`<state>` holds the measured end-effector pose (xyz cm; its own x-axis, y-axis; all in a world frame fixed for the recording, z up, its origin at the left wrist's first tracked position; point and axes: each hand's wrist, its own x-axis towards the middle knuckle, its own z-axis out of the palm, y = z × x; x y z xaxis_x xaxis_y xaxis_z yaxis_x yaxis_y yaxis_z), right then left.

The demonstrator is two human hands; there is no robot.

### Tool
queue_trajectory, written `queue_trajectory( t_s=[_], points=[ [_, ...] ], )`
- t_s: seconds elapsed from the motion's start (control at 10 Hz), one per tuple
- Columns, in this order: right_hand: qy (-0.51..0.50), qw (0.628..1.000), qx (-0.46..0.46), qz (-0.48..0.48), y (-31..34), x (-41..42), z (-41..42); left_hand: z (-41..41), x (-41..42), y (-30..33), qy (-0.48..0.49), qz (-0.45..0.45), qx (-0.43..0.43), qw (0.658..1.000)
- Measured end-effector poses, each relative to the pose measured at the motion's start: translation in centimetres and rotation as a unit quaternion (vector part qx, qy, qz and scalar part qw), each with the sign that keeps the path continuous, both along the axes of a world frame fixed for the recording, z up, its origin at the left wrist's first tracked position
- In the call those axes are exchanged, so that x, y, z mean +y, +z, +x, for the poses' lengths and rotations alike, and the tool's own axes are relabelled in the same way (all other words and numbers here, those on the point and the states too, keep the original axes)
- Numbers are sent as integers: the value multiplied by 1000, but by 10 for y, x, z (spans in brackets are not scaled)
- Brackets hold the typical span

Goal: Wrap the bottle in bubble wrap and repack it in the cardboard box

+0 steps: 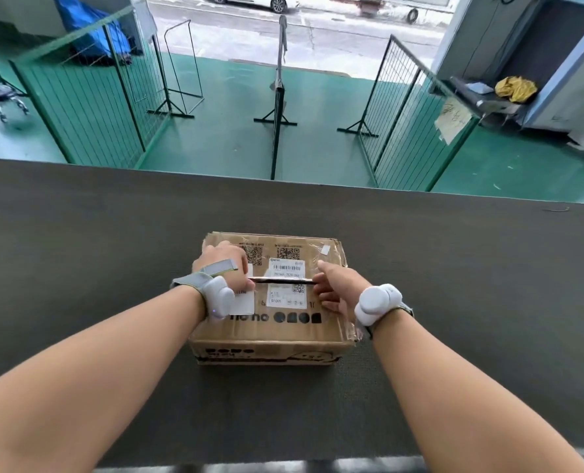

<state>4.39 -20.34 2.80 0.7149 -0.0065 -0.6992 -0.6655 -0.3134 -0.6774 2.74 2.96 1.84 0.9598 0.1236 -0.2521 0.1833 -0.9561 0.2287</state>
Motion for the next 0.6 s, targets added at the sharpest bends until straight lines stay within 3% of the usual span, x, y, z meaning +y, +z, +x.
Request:
queue_trajectory(
  t_s=[0.1, 0.3, 0.5, 0.6],
  points=[
    [10, 1000, 29, 7, -1, -1, 8, 6, 0, -3, 73, -30, 27, 997],
    [13, 998, 60, 9, -4, 2, 16, 10, -6, -10, 104, -9, 40, 994],
    [49, 997, 52, -30, 14, 6, 3, 3, 0, 8, 10, -33, 110, 993],
    [66, 997, 47, 15, 43, 6, 9, 4, -7, 40, 42, -154, 121, 980]
  ],
)
